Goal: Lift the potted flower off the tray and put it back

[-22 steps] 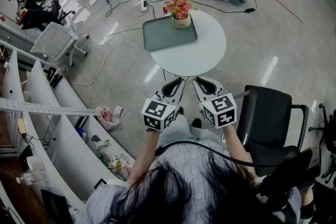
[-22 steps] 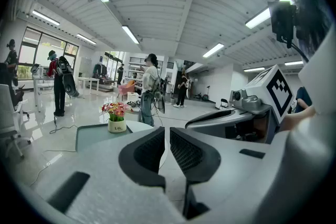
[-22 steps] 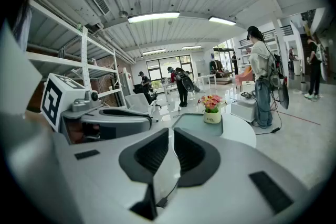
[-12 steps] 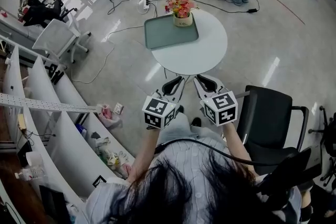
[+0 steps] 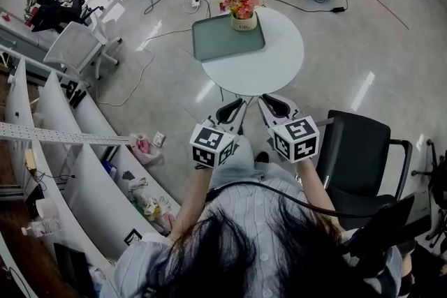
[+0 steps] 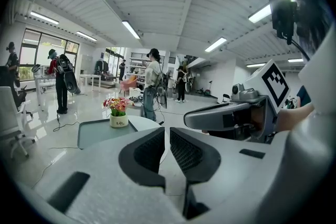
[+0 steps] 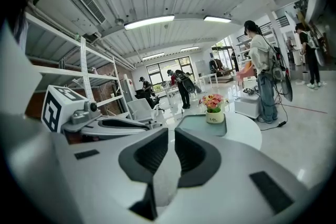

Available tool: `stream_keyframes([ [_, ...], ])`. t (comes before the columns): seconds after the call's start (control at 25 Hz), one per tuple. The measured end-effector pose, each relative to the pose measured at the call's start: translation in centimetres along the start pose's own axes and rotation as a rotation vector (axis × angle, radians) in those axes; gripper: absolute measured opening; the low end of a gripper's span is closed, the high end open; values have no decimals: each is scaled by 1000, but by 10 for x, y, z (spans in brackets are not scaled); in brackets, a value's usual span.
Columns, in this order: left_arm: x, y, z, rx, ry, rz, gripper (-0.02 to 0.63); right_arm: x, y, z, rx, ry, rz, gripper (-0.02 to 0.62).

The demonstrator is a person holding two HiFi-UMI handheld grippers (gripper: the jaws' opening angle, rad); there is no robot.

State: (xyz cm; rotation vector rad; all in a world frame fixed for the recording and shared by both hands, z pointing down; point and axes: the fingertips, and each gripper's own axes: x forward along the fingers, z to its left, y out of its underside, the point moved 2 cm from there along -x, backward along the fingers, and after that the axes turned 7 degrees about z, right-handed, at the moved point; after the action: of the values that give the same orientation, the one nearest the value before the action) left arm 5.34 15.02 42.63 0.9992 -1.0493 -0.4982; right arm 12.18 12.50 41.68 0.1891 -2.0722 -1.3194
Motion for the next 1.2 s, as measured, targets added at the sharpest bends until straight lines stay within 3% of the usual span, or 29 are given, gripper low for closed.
stream_keyframes([
  [0.52, 29, -6, 55, -22, -8, 48, 20, 55, -22, -28, 31, 3, 29, 58],
  [1.2, 84, -26, 176, 1, 75, 130, 21, 163, -63, -67, 72, 84, 103, 58],
])
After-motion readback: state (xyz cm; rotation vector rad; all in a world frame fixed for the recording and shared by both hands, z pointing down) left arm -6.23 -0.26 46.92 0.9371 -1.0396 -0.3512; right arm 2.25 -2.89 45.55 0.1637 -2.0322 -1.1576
